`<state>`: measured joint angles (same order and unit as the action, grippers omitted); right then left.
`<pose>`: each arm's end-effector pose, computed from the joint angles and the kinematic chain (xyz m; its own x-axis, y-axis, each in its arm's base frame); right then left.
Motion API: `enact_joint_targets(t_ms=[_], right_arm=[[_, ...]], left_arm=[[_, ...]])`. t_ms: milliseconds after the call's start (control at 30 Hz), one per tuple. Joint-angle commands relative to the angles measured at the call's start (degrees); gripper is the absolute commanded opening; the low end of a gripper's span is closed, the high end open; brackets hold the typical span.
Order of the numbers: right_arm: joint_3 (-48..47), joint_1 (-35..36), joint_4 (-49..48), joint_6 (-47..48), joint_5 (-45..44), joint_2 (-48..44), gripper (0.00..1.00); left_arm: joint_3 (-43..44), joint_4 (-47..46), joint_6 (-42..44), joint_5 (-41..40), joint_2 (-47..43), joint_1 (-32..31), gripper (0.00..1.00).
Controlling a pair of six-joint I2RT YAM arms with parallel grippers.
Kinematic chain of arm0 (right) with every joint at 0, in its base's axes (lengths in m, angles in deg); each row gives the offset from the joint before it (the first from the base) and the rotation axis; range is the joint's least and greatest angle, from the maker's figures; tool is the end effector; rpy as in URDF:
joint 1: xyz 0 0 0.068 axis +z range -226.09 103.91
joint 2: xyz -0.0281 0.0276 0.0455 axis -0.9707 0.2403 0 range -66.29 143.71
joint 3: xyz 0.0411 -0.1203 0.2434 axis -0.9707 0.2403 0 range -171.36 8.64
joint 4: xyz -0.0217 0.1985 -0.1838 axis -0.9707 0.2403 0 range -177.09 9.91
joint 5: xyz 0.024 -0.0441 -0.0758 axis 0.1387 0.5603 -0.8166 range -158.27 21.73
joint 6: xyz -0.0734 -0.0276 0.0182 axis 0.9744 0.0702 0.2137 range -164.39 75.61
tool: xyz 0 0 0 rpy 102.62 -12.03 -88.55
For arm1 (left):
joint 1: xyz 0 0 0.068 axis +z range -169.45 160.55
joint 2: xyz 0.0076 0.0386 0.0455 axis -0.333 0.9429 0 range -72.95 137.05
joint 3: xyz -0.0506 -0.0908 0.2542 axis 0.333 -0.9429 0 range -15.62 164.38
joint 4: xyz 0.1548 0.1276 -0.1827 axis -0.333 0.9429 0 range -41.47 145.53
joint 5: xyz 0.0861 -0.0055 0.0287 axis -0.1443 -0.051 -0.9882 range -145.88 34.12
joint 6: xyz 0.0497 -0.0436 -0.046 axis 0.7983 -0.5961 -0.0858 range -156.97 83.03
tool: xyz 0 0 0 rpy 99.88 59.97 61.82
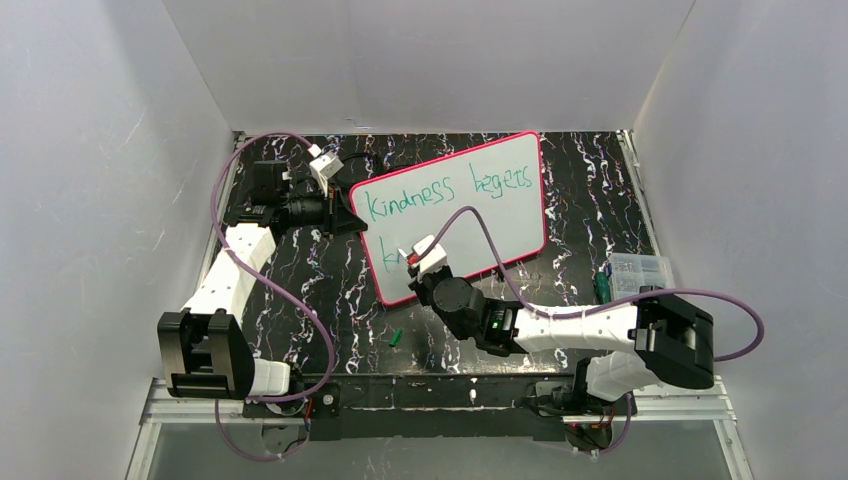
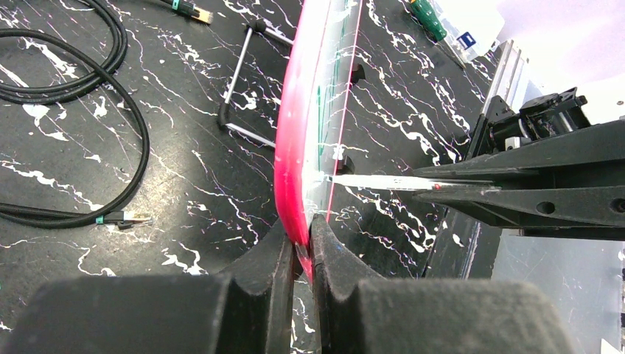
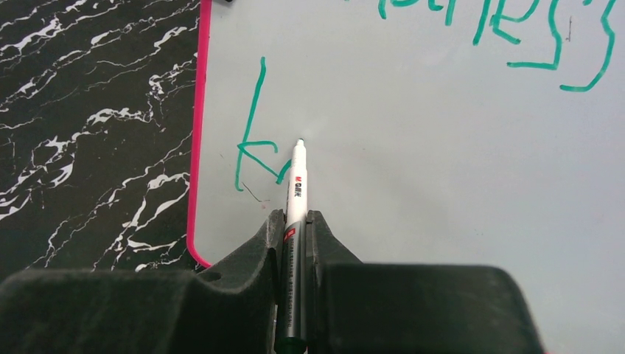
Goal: Write a sentence on the whiteboard
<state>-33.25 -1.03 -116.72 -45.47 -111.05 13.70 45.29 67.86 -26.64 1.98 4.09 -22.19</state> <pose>0.1322 0.3122 0.2464 -0.0481 -0.1266 -0.9908 -0.5353 0.8407 -0.0815 0.3098 -0.0739 0.2949 -0.4421 0.1166 -0.8894 0.8067 0.4852 -0.3374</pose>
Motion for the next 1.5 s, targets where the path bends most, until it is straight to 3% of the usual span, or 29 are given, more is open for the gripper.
enact_joint_targets(t_ms=[0,367,967,1467], right_arm=[[-2.97,-0.46,-3.00,0.91,-2.03,1.41,0.01],[0.16,-0.45,-1.04,-0.59,0.25,-4.52,0.01],[0.01,-0.54,1.85,-2.76,-2.91,-0.52,0.01],[2.29,-0.45,7.10,-9.02,-0.19,-0.85,0.01]], left_arm=[[0.90,-1.75,3.08,-1.34,-2.72,0.27,0.00],[0.96,-1.74,3.03,-1.44,-2.85,0.28,0.00],[0.81,-1.75,3.05,-1.44,-2.79,0.28,0.00],[0.84,-1.75,3.06,-1.53,-2.85,0.27,0.00]])
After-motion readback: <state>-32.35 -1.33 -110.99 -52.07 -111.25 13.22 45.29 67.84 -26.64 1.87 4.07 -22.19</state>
